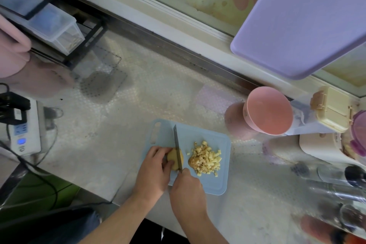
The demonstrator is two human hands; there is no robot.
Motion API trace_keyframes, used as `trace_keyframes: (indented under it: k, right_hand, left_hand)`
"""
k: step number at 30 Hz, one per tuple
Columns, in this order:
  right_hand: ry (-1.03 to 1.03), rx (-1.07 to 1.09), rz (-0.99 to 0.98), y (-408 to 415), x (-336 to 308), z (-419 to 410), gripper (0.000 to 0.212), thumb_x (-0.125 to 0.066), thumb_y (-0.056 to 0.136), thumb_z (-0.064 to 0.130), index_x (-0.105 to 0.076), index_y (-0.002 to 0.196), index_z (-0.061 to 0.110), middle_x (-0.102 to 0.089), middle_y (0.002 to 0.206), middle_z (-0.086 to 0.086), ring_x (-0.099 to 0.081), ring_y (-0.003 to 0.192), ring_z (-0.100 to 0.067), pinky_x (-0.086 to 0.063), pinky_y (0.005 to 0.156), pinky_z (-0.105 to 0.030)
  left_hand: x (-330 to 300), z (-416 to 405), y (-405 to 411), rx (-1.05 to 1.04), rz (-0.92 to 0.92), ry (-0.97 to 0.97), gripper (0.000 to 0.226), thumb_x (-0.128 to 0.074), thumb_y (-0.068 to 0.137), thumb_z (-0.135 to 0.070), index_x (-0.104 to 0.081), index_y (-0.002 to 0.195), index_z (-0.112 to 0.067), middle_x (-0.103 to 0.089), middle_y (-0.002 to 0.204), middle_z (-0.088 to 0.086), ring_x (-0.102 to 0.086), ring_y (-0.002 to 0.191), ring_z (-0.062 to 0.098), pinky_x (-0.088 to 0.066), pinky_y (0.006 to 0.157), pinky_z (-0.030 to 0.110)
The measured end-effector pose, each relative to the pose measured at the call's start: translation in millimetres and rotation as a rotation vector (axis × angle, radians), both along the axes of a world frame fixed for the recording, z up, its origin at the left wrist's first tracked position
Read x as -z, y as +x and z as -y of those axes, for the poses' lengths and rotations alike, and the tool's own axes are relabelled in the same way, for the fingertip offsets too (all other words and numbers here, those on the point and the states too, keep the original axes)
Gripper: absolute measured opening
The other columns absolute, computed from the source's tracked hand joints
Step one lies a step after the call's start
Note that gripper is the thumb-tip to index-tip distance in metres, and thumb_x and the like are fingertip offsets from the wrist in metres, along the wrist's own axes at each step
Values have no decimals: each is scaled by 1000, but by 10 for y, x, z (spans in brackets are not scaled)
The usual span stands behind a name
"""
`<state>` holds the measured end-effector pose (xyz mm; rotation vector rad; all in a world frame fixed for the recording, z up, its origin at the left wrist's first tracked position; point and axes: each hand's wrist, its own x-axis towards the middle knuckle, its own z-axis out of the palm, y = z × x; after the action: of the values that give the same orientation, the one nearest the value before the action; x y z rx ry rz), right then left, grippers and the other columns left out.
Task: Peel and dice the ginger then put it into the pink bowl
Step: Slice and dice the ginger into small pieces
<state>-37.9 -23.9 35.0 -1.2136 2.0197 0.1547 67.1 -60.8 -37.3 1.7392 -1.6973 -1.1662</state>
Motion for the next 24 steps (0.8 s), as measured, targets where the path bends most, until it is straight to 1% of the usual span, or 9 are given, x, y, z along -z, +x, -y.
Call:
trace_keyframes:
  k: [2, 5, 6, 8, 11, 14, 18, 22, 24]
  right_hand:
    - [8, -3, 10, -30, -24, -71, 10, -37, 102, 13, -42, 97, 19, -57, 85, 0, -67, 86, -21, -44, 63, -26]
    - [14, 11, 25, -74, -63, -197, 13, -36, 104, 20, -40, 92, 21, -45, 73, 7, -54, 73, -20, -43, 63, -24]
    - [18, 23, 31, -85, -79, -231, 14, -36, 105, 22, -40, 92, 21, -43, 73, 7, -50, 72, -20, -41, 61, -24]
    - [22, 50, 44, -98, -108, -276, 13, -35, 105, 24, -40, 93, 21, -46, 76, 5, -49, 75, -21, -38, 62, -25]
    - [16, 67, 44, -92, -159, -288, 14, -35, 105, 27, -40, 94, 20, -50, 82, 1, -49, 77, -23, -39, 67, -29]
    - [15, 80, 64, -72, -194, -261, 15, -34, 106, 27, -41, 94, 20, -52, 84, 0, -49, 78, -22, -39, 67, -29]
    - [37, 77, 70, -46, -192, -231, 15, -34, 106, 27, -41, 95, 20, -53, 89, 0, -50, 80, -22, -41, 69, -29]
    - [65, 76, 59, -14, -172, -233, 13, -33, 105, 27, -41, 96, 21, -54, 92, 0, -51, 81, -22, -43, 72, -30]
    - [84, 69, 40, 5, -168, -245, 12, -34, 104, 27, -40, 96, 22, -58, 97, -2, -57, 87, -24, -44, 74, -32]
  left_hand:
    - [-1, 3, 0, -11, 0, 8, 29, -72, 93, -14, -69, 119, -26, -52, 113, -20, -64, 90, 2, -54, 83, 21]
    - [-2, -5, 1, -18, -10, 17, 29, -73, 94, -14, -69, 120, -26, -52, 113, -20, -62, 88, -7, -49, 81, 9]
    - [-4, -3, 2, -20, -13, 20, 29, -73, 94, -14, -69, 120, -25, -53, 113, -20, -62, 88, -7, -50, 82, 11]
    - [0, -1, 6, -20, -13, 21, 29, -72, 93, -13, -69, 120, -25, -53, 114, -19, -62, 88, -4, -54, 84, 18]
    - [8, -3, 16, -16, -16, 30, 30, -72, 93, -11, -69, 120, -26, -53, 113, -20, -62, 91, -6, -49, 80, 9]
    - [3, -13, 19, -35, -15, 31, 29, -73, 93, -12, -67, 117, -25, -54, 113, -20, -61, 94, -8, -50, 78, 10]
    - [-29, -4, 2, -47, -28, 40, 24, -75, 93, -12, -67, 113, -23, -54, 109, -20, -59, 95, -12, -45, 75, 3]
    - [-65, 2, 2, -40, -48, 38, 24, -74, 93, -10, -65, 106, -29, -52, 107, -26, -60, 93, -13, -45, 75, 2]
    - [-80, 3, -1, -43, -50, 36, 26, -73, 93, -10, -63, 104, -31, -52, 107, -25, -60, 93, -13, -45, 75, 2]
